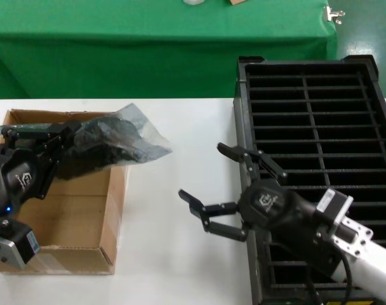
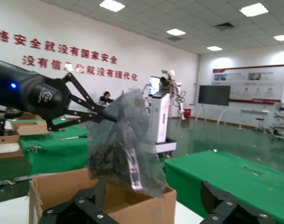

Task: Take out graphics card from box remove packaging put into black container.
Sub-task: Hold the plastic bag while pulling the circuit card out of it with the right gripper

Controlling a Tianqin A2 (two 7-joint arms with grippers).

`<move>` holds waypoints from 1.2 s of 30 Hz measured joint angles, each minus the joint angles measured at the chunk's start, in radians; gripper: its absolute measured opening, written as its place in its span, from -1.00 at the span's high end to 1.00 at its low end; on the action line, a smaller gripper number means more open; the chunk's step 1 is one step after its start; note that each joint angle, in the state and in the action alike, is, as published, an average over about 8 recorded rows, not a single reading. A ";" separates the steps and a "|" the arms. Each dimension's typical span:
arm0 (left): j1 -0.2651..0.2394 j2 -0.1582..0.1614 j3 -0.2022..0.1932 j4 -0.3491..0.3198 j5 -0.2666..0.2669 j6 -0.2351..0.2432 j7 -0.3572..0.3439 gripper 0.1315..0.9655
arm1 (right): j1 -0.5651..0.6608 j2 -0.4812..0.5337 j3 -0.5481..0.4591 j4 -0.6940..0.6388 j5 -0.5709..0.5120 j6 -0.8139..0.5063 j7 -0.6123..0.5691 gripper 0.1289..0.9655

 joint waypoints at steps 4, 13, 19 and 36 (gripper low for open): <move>0.000 0.000 0.000 0.000 0.000 0.000 0.000 0.98 | 0.047 -0.008 -0.017 -0.026 0.000 -0.023 -0.002 -0.35; 0.000 0.000 0.000 0.000 0.000 0.000 0.000 0.98 | 0.113 -0.027 -0.050 -0.042 -0.008 -0.043 0.004 0.15; 0.000 0.000 0.000 0.000 0.000 0.000 0.000 0.98 | 0.133 -0.037 -0.065 -0.048 -0.016 -0.050 -0.005 0.42; 0.000 0.000 0.000 0.000 0.000 0.000 0.000 0.98 | 0.174 -0.059 -0.096 -0.070 -0.034 -0.062 -0.027 0.91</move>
